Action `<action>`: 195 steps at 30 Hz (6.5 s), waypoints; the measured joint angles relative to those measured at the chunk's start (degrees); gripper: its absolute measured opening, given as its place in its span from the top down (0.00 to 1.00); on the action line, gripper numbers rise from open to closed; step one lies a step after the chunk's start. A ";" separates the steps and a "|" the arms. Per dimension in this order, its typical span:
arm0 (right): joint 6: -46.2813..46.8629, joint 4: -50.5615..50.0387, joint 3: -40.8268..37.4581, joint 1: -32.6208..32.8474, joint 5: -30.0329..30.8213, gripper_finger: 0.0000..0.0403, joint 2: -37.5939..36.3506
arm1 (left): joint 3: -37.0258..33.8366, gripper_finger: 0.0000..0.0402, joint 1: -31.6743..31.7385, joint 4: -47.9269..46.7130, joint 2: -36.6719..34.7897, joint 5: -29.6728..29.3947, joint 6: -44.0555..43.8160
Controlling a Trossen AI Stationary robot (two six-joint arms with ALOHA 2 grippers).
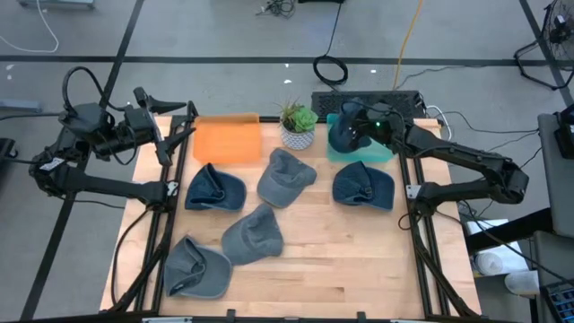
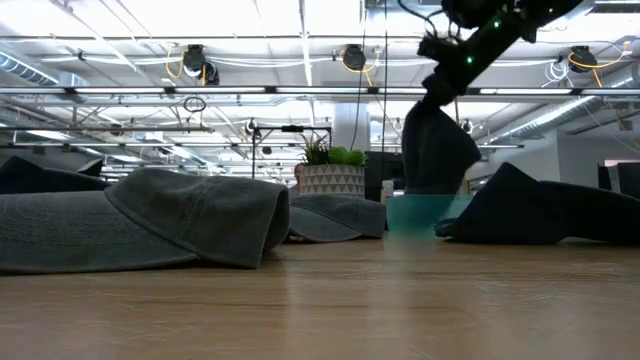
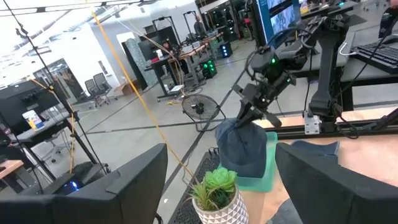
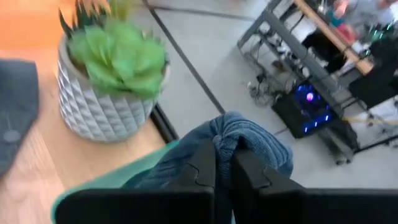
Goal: Pick & Place hat
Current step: Put the bottom blue cap into the light blue bin, then put the right blue cap into the light blue bin
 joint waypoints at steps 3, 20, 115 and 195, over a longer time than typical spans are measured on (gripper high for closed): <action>0.57 0.04 -1.95 -0.89 0.03 0.99 -0.01 | 0.00 0.23 0.01 0.01 0.00 -0.01 -0.01; 3.72 -0.07 -11.46 -4.46 -0.38 0.85 -2.43 | 0.00 0.23 -0.01 -0.27 0.00 -0.12 -0.06; 16.74 5.93 27.61 30.89 9.39 0.34 2.60 | -0.04 0.09 -0.02 -25.59 1.38 4.50 -19.51; 48.49 -78.65 37.13 49.19 -7.30 0.23 8.94 | -0.04 0.06 -0.61 -9.03 23.76 19.38 -24.24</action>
